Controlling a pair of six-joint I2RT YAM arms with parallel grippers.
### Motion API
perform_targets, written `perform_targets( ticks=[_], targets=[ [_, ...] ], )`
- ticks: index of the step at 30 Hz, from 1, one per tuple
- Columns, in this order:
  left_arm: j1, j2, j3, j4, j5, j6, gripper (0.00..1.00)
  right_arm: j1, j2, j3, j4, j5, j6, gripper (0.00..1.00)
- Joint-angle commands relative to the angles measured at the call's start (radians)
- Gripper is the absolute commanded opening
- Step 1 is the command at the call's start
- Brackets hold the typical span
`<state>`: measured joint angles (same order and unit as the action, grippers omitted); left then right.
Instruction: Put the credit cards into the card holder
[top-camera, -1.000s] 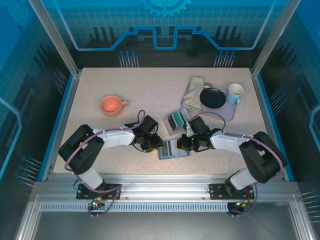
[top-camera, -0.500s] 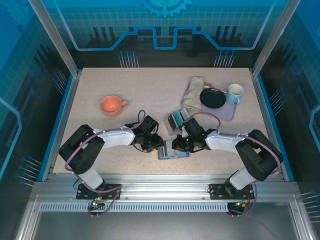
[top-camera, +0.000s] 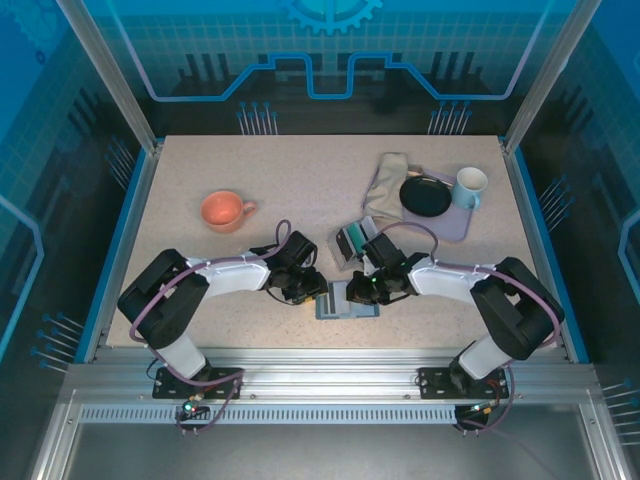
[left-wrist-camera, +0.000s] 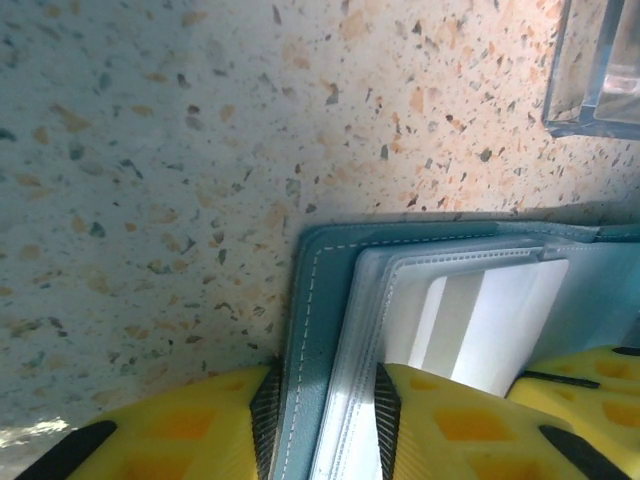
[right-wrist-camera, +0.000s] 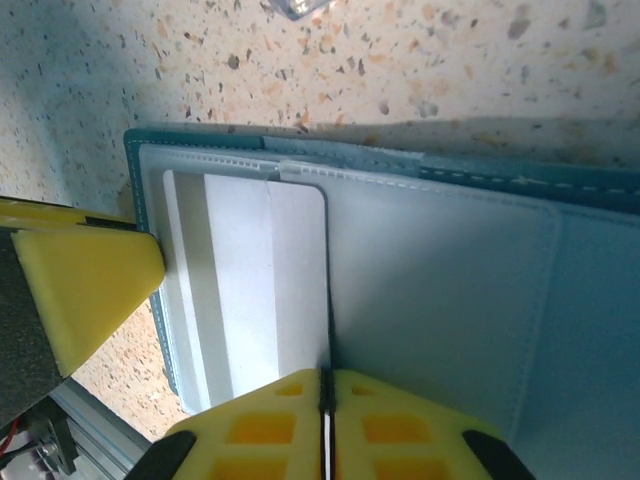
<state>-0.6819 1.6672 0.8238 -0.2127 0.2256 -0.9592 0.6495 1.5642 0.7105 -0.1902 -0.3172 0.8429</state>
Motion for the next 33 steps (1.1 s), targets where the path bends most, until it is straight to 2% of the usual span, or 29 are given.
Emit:
perform_targets(
  ticks=[1,6,14,18,20,26,29,33],
  targets=[
    [-0.01,0.035,-0.001,-0.001,0.006,0.012,0.33,0.026,0.042,0.039,0.03,-0.06,0.002,0.06],
    [-0.01,0.038,0.0,0.009,0.011,0.007,0.35,0.05,0.071,0.085,0.04,-0.081,0.002,0.07],
    [-0.01,-0.01,-0.006,-0.049,-0.037,0.014,0.45,0.044,-0.036,0.121,-0.188,0.068,-0.091,0.23],
    [-0.011,-0.068,0.013,-0.114,-0.084,0.027,0.5,0.032,-0.061,0.133,-0.283,0.153,-0.141,0.24],
    [-0.013,-0.095,0.027,-0.134,-0.096,0.036,0.51,0.026,-0.042,0.136,-0.302,0.166,-0.156,0.22],
    [-0.077,-0.125,0.112,-0.111,-0.07,0.099,0.45,0.024,0.022,0.138,-0.325,0.207,-0.162,0.13],
    [-0.097,-0.061,0.156,-0.07,-0.012,0.117,0.37,0.025,0.025,0.132,-0.338,0.243,-0.151,0.12],
    [-0.099,0.051,0.169,-0.045,0.019,0.088,0.3,0.025,0.024,0.127,-0.351,0.271,-0.15,0.12]
  ],
)
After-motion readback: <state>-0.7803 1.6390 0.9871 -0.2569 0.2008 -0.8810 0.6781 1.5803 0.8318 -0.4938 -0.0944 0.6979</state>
